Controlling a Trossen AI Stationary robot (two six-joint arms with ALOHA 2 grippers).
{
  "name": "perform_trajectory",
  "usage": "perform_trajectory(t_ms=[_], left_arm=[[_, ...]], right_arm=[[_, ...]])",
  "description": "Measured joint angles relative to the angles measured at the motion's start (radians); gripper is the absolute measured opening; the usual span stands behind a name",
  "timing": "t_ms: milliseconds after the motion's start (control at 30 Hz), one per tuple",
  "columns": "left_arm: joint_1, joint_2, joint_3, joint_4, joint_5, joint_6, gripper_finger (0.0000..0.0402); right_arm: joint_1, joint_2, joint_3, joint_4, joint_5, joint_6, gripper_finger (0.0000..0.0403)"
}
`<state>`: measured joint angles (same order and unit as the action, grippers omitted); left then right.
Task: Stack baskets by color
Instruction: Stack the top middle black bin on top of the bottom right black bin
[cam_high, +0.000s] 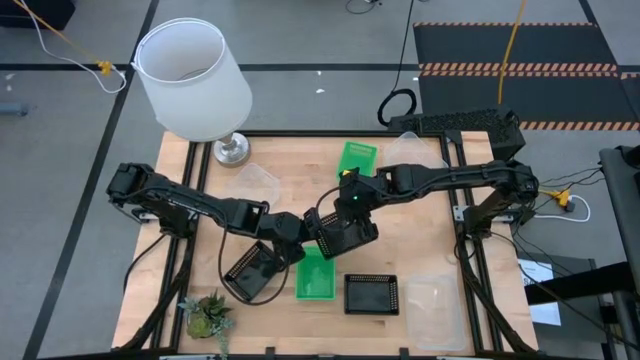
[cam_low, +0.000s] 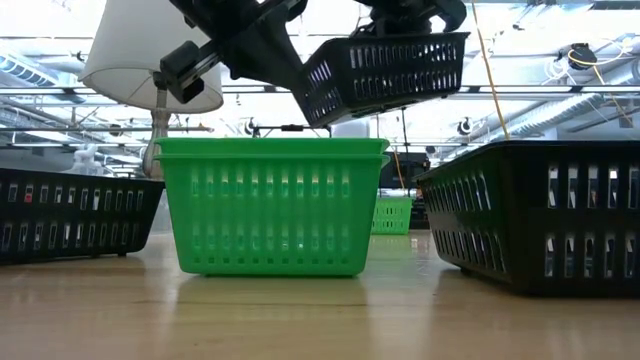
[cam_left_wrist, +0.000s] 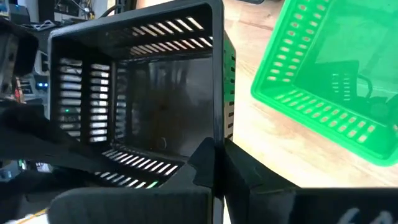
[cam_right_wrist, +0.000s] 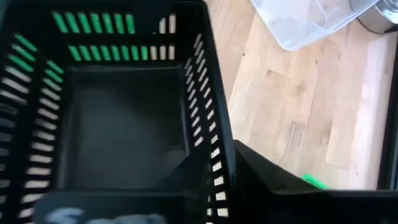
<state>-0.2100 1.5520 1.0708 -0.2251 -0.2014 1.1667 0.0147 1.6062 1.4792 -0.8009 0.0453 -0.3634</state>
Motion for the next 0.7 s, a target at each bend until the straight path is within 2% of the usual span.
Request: perform_trajectory(t_ms=[133, 300, 500, 700], left_arm=[[0.000, 0.000, 0.000, 0.015, 0.000, -0.037, 0.0032], [-0.009, 0.000, 0.000, 0.116, 0.004, -0.147, 0.0068], [-0.054, 0.000, 0.000, 0.209, -0.064, -0.198, 0.0154], [-0.103, 0.000, 0.000, 0.322, -0.122, -0.358, 0.0231]], right_arm=[[0.001, 0.000, 0.000, -0.010, -0.006, 0.001, 0.0008], [0.000, 0.000, 0.000, -0.055, -0.040, 0.067, 0.0013], [0.042, 0.000, -0.001, -0.189, -0.076, 0.205, 0.0004], [0.142, -0.013, -0.001, -0.260, -0.073, 0.356, 0.0007]])
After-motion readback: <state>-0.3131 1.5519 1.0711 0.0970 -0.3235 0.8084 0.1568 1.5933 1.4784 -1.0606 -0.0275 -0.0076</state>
